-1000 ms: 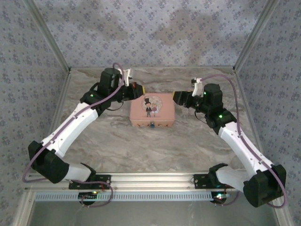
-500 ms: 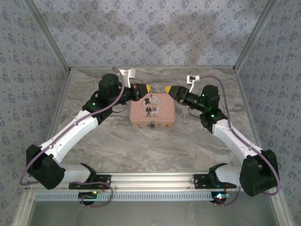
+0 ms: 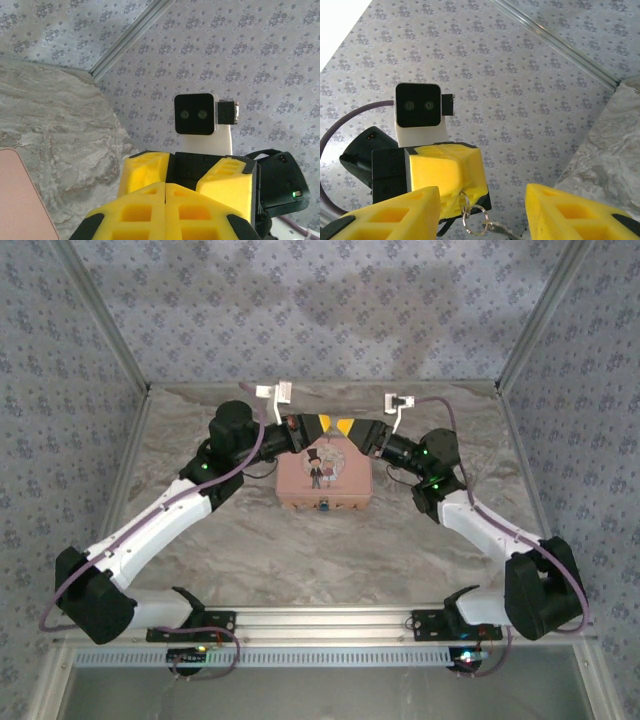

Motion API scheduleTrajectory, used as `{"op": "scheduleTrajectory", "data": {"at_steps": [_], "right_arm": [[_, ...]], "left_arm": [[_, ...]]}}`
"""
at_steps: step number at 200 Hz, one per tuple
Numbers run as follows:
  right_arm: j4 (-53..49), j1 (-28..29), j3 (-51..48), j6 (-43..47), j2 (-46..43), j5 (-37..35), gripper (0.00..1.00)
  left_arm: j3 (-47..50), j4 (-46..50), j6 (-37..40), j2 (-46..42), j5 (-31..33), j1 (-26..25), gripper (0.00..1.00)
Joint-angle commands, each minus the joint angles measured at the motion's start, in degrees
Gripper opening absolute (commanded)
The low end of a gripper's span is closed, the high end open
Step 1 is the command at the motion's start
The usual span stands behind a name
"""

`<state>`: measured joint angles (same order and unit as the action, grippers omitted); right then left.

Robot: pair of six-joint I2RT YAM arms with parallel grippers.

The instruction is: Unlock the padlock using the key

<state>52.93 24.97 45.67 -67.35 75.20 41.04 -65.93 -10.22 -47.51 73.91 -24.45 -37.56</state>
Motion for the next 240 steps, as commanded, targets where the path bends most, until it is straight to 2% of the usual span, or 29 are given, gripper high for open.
{"op": "scheduleTrajectory", "data": {"at_steps": [1, 20, 72, 116, 127, 170, 186, 204, 215, 240], "right_arm": [[4.6, 0.9, 0.3, -1.4, 1.0, 1.6, 0.5], [5.8, 1.3, 0.7, -1.7, 1.4, 2.0, 0.49], [7.9, 1.8, 1.6, -2.4, 1.5, 3.2, 0.4], [9.0, 2.7, 2.0, -2.7, 1.9, 3.6, 0.39], [8.9, 2.8, 2.2, -2.6, 1.9, 3.6, 0.32], [8.5, 2.4, 1.9, -2.3, 2.0, 2.5, 0.25], [8.7, 2.1, 1.8, -2.4, 2.0, 1.9, 0.27], [8.4, 2.1, 2.1, -2.3, 1.9, 1.8, 0.38], [8.4, 2.1, 2.3, -2.3, 1.9, 1.8, 0.37], [8.5, 2.1, 2.4, -2.3, 2.1, 2.0, 0.28]], "left_arm": [[0.4, -3.9, -1.1, -1.3, -1.0, -0.4, 0.0], [0.2, -4.1, -1.4, -1.1, -1.3, -0.4, 0.0], [0.4, -4.1, -1.5, -1.2, -1.0, -0.4, 0.0], [0.3, -5.1, -2.0, -0.7, -1.1, -0.4, 0.0], [0.4, -5.1, -2.1, -0.7, -1.2, -0.5, 0.0], [0.8, -5.4, -2.3, -1.0, -1.6, -0.6, 0.0], [0.9, -5.7, -2.5, -1.0, -1.9, -0.7, 0.0], [1.0, -5.9, -2.6, -1.1, -2.1, -0.8, 0.0], [1.1, -6.0, -2.8, -1.1, -2.0, -0.8, 0.0], [1.2, -6.1, -2.9, -1.2, -2.0, -0.9, 0.0]]}}
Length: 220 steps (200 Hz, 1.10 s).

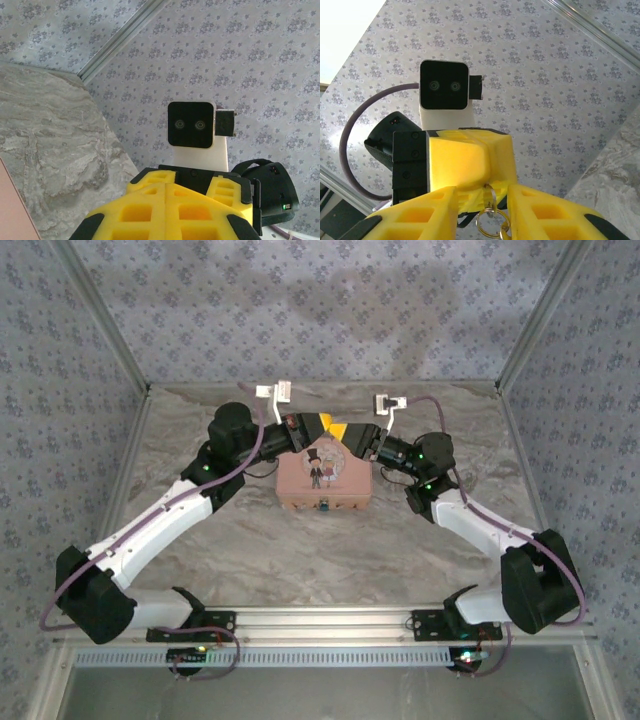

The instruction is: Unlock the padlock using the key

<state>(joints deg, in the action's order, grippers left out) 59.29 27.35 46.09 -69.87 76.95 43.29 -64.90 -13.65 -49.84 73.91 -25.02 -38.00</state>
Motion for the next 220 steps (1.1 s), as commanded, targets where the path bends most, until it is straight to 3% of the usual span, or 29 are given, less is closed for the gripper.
{"op": "scheduleTrajectory", "data": {"at_steps": [1, 75, 220], "right_arm": [[2.1, -0.2, 2.0, 0.3, 0.3, -0.2, 0.28], [1.3, -0.5, 1.1, 1.2, 0.3, 0.0, 0.0], [-8.6, -1.0, -0.3, 10.2, -5.6, -1.1, 0.0]], "left_arm": [[0.1, -2.7, -0.6, -1.2, -1.4, -0.4, 0.0], [0.3, -3.5, -0.8, -1.7, -1.1, -0.4, 0.0], [0.2, -1.9, -0.1, -2.2, -2.5, -0.3, 0.0]]}}
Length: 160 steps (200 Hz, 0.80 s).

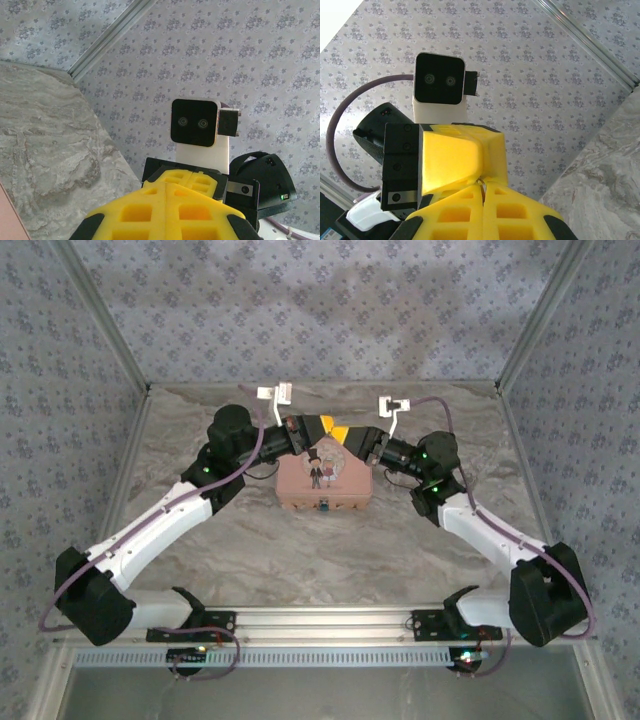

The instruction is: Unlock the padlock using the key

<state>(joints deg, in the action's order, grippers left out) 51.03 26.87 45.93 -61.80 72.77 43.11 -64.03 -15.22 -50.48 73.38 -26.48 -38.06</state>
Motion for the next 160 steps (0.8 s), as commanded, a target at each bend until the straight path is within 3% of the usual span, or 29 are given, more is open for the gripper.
{"op": "scheduleTrajectory", "data": {"at_steps": [1, 12, 23, 28, 56, 72, 97, 127, 160], "right_arm": [[-0.4, -0.5, -0.1, 2.1, -1.4, -0.9, 0.0], [-1.0, -0.4, 0.1, 2.4, -1.4, -0.7, 0.0], [-2.0, -0.6, 0.2, 3.0, -1.8, -0.6, 0.0], [-2.6, -0.7, 0.2, 3.4, -2.0, -0.6, 0.0], [-6.0, -1.1, 0.1, 5.6, -3.6, -0.6, 0.0], [-8.9, -1.3, 0.3, 6.9, -4.5, -0.5, 0.0], [-15.0, -2.5, 0.7, 9.9, -5.7, -0.9, 0.0], [-33.2, -5.2, 3.7, 20.5, -7.8, -4.8, 0.0], [-53.5, -6.6, 9.3, 34.3, -6.8, -16.7, 0.0]], "left_arm": [[-0.6, -0.3, 0.6, -1.7, -1.0, -0.3, 0.0], [-0.6, 0.4, 0.6, -1.8, -0.6, -0.2, 0.15], [-0.3, 1.2, 0.7, -2.4, 1.0, -0.1, 0.44], [0.0, 1.4, 0.8, -2.8, 1.8, 0.1, 0.5], [1.4, 1.6, 0.4, -5.0, 2.5, 2.3, 0.55], [1.5, 3.6, 1.0, -6.0, 3.1, 3.2, 0.65], [1.0, 10.6, 3.5, -7.0, 5.5, 3.8, 0.67], [2.5, 19.9, 6.5, -7.3, 8.1, 3.9, 0.74], [10.4, 21.7, 5.7, -7.6, 9.2, 2.5, 0.78]]}}
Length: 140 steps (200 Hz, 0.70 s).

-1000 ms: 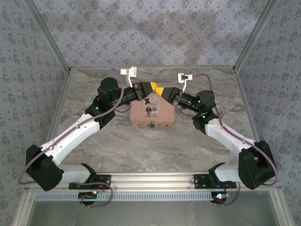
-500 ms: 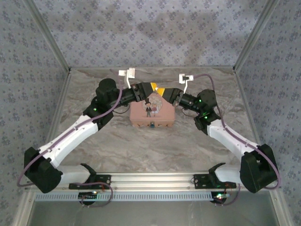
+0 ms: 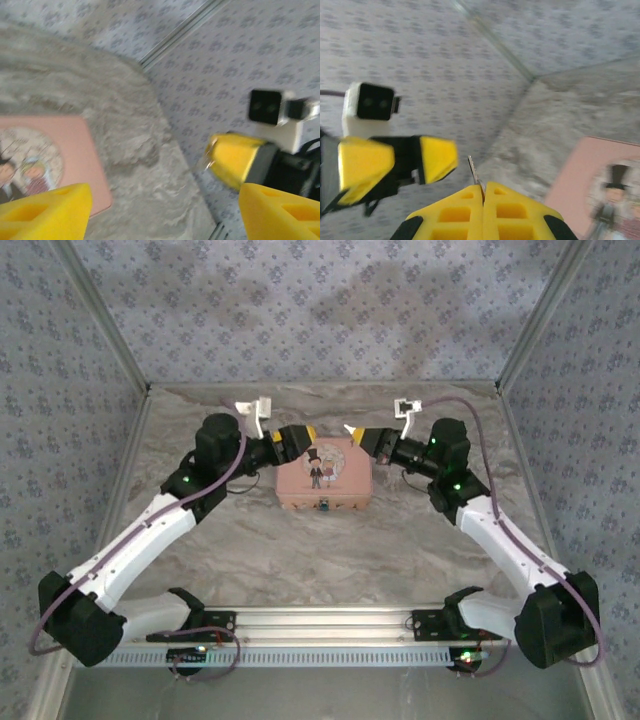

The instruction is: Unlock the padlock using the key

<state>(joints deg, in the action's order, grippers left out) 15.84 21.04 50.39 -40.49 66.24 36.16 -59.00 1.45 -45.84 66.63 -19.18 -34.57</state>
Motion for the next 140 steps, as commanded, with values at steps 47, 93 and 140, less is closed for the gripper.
{"op": "scheduleTrajectory", "data": {"at_steps": [47, 93, 140], "right_arm": [[-22.8, -1.9, 7.3, 20.6, 6.9, -22.9, 0.0], [-21.6, -2.3, 13.3, 25.6, 18.8, -30.0, 0.0], [-19.5, -3.1, 23.4, 26.8, 34.0, -32.0, 0.0]], "left_arm": [[17.5, -1.1, -1.9, 0.3, 5.2, -3.6, 0.85], [20.8, -9.6, -1.5, 6.7, 6.4, -4.2, 0.9], [18.8, -13.0, 0.9, 12.4, 9.3, -4.2, 0.91]]}}
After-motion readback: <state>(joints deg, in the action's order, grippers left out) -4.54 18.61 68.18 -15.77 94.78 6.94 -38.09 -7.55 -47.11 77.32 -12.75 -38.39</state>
